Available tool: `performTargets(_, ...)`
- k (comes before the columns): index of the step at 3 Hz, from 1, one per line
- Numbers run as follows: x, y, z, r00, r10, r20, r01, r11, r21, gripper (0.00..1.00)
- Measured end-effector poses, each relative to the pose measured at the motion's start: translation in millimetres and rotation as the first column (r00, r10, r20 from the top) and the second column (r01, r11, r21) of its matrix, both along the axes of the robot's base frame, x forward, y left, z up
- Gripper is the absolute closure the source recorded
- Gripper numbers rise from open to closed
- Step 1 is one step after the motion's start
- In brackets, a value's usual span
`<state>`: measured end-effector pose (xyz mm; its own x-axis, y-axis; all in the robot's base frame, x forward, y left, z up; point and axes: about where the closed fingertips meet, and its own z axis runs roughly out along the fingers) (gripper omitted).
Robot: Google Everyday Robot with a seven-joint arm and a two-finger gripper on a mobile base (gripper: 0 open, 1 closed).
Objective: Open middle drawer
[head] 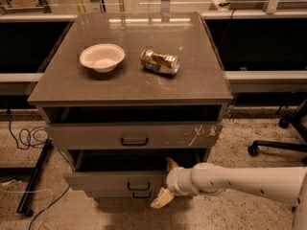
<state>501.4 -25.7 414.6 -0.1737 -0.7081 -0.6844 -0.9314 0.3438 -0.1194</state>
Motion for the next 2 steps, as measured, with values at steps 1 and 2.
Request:
performTargets(1, 0.0, 0.0, 0.0, 1.0, 0.0, 0.0, 0.0, 1.0, 0.0, 0.27)
performTargets(2, 0.0, 0.0, 0.3, 1.0, 0.0, 0.0, 0.0, 1.0, 0.0, 0.5)
